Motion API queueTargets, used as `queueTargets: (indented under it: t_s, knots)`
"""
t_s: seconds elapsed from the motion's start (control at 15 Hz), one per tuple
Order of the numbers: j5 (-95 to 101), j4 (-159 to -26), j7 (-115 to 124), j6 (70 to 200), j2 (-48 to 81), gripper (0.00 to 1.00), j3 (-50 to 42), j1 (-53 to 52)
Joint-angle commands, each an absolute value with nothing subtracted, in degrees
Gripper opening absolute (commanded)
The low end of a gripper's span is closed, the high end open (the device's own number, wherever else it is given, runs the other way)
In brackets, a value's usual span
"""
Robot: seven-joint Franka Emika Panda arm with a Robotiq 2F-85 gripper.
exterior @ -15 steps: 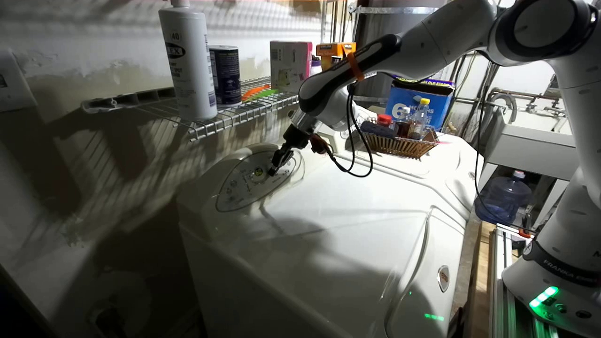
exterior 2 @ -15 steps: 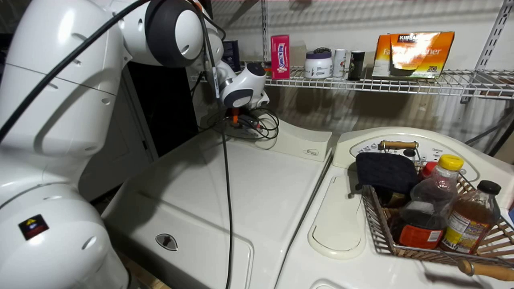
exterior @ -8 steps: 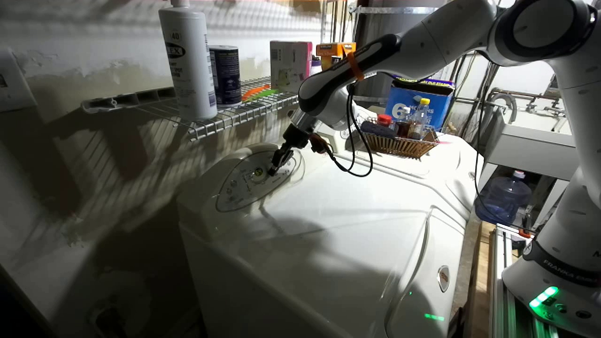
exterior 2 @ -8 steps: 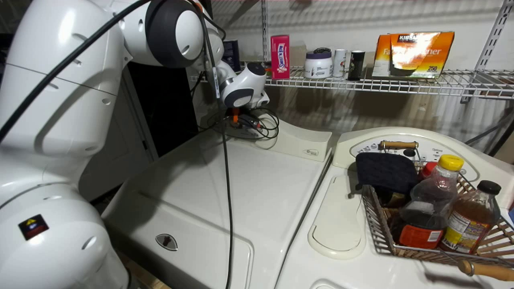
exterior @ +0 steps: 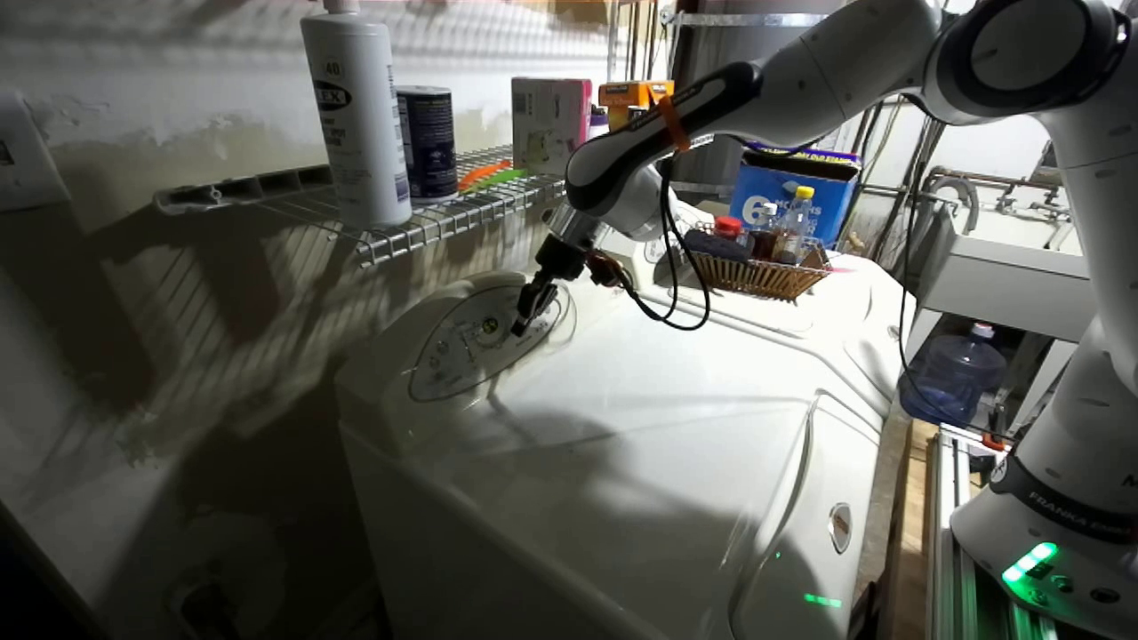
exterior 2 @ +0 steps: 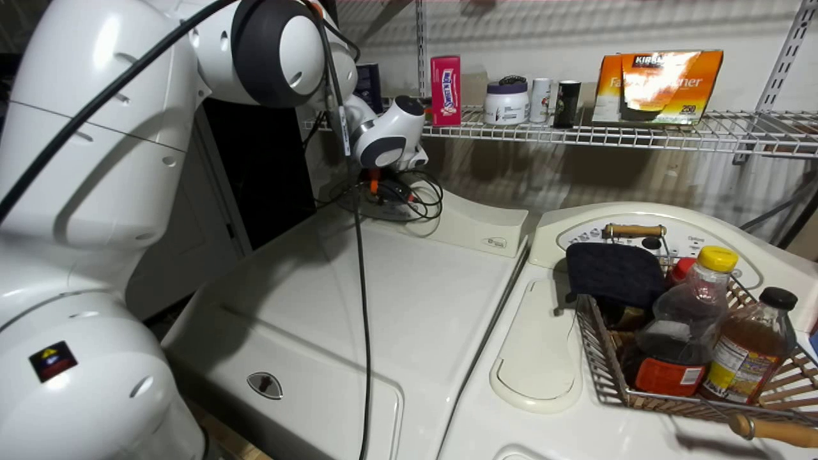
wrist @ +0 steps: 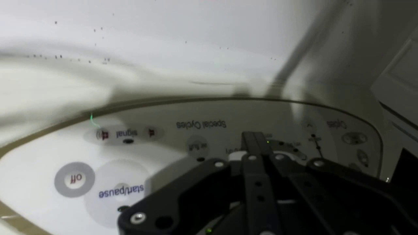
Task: Press a button on the washing machine
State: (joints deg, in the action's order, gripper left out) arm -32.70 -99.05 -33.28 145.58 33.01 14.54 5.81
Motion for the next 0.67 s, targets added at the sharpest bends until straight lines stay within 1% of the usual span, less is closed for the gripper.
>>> queueTargets:
  t_s: [0.0, 0.07, 0.13, 0.2, 0.33, 0.6]
  knots:
    - [-27.0, -103.1, -23.3, 140.6, 28.6, 0.32, 11.8, 4.0]
    - [-25.4, -104.3, -20.9, 139.0, 27.5, 0.40, 11.3, 3.6]
    - [-23.4, -105.9, -16.9, 139.2, 26.3, 0.45, 9.8, 2.2]
    - [-21.2, -107.8, -12.7, 139.2, 24.7, 0.53, 8.4, 0.7]
    - [-18.1, -110.7, -7.1, 136.5, 21.8, 0.66, 7.3, -0.8]
    - [-7.2, -117.8, 10.2, 135.9, 13.6, 0.94, 2.4, -6.5]
